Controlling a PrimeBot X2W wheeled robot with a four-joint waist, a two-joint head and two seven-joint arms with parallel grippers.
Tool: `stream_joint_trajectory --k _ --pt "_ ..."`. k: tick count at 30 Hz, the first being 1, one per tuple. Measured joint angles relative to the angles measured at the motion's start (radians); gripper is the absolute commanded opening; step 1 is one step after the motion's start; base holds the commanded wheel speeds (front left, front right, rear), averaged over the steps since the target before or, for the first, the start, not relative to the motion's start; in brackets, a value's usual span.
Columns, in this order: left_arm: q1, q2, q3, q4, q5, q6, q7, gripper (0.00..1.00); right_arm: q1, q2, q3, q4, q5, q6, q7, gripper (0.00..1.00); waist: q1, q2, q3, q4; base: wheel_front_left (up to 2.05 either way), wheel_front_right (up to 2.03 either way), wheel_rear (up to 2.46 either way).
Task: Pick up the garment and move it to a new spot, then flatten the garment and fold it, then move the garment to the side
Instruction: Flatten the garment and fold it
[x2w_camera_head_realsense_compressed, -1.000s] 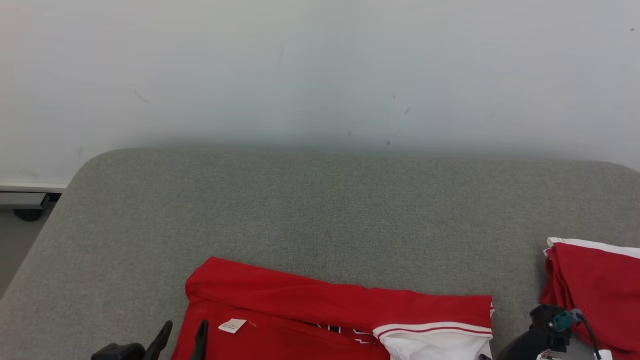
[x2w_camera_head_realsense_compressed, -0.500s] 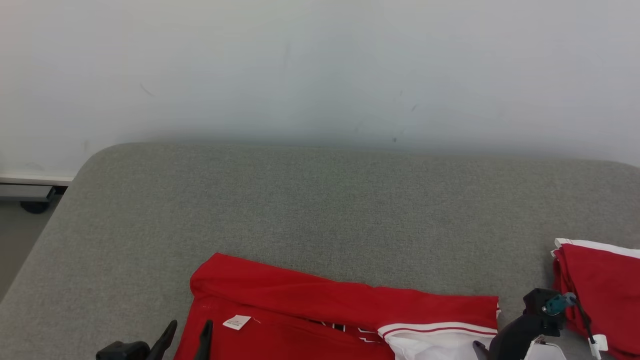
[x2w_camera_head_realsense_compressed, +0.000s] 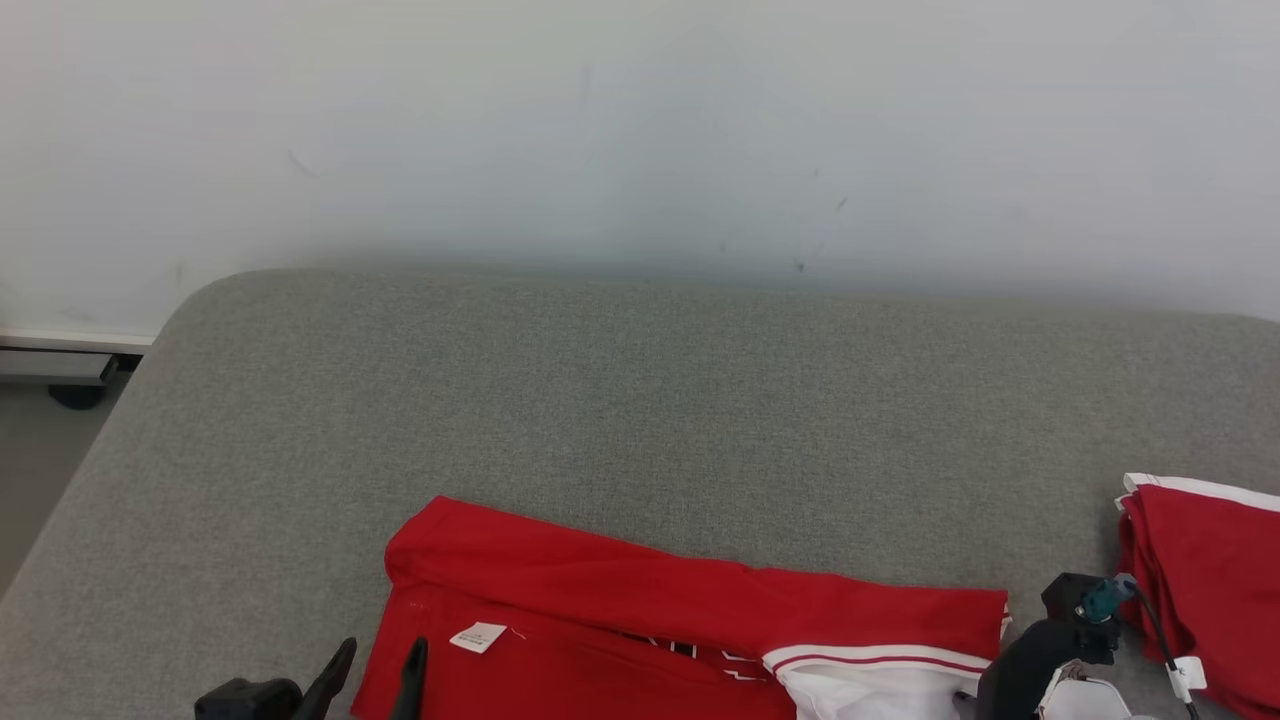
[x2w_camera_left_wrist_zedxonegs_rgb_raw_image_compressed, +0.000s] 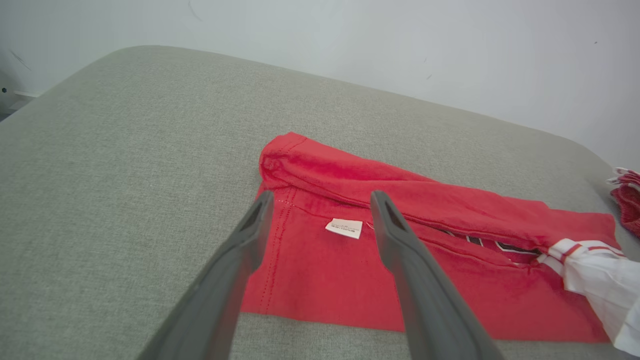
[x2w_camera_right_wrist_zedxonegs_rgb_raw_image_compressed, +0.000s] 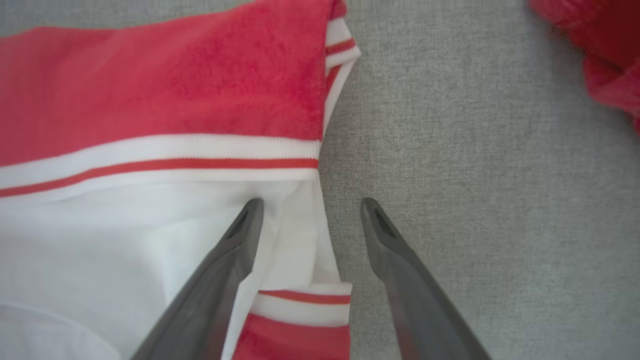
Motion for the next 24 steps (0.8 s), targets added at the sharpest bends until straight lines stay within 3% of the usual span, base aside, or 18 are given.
stream_joint_trajectory --k 6,8,10,12,17,21,22,24 --pt "-0.007 0.0 -0.001 0.0 0.0 0.0 0.003 1.0 -0.03 0.0 0.004 0.042 0.002 0.0 -0.009 1.0 0.0 0.0 0.006 0.0 0.0 0.0 0.0" --pt "-0.016 0.0 0.0 0.0 0.002 0.0 0.003 1.0 -0.037 0.001 0.006 0.052 0.003 0.0 -0.009 0.67 0.0 0.0 0.007 0.0 0.0 0.0 0.0" --pt "-0.018 0.0 0.0 0.0 0.002 0.0 0.003 1.0 -0.049 0.002 0.009 0.064 0.003 0.0 -0.015 0.44 0.0 0.0 0.007 0.0 0.0 0.0 0.0" --pt "-0.018 0.002 0.0 0.0 0.003 0.0 0.003 1.0 -0.053 0.003 0.01 0.071 0.003 0.0 -0.018 0.29 0.0 0.0 0.007 0.001 0.0 0.0 0.0" --pt "-0.018 0.006 0.001 0.001 0.005 0.003 0.003 1.0 -0.068 0.003 0.008 0.098 0.003 0.0 -0.026 0.0 0.0 0.0 0.004 0.002 0.0 0.0 0.0" --pt "-0.018 0.006 0.0 0.001 0.004 0.005 0.003 1.0 -0.068 0.003 0.007 0.106 0.004 0.0 -0.032 0.0 0.0 0.0 0.001 0.003 0.0 0.0 0.0" --pt "-0.018 0.006 0.001 0.001 0.004 0.005 0.003 1.0 -0.069 0.003 0.006 0.109 0.007 0.0 -0.035 0.09 0.0 0.0 0.0 0.003 0.0 0.0 0.0" --pt "-0.018 0.006 0.001 0.001 0.004 0.005 0.003 1.0 -0.069 0.003 0.006 0.114 0.01 0.0 -0.036 1.0 0.0 0.0 -0.001 0.003 0.0 0.0 0.0"
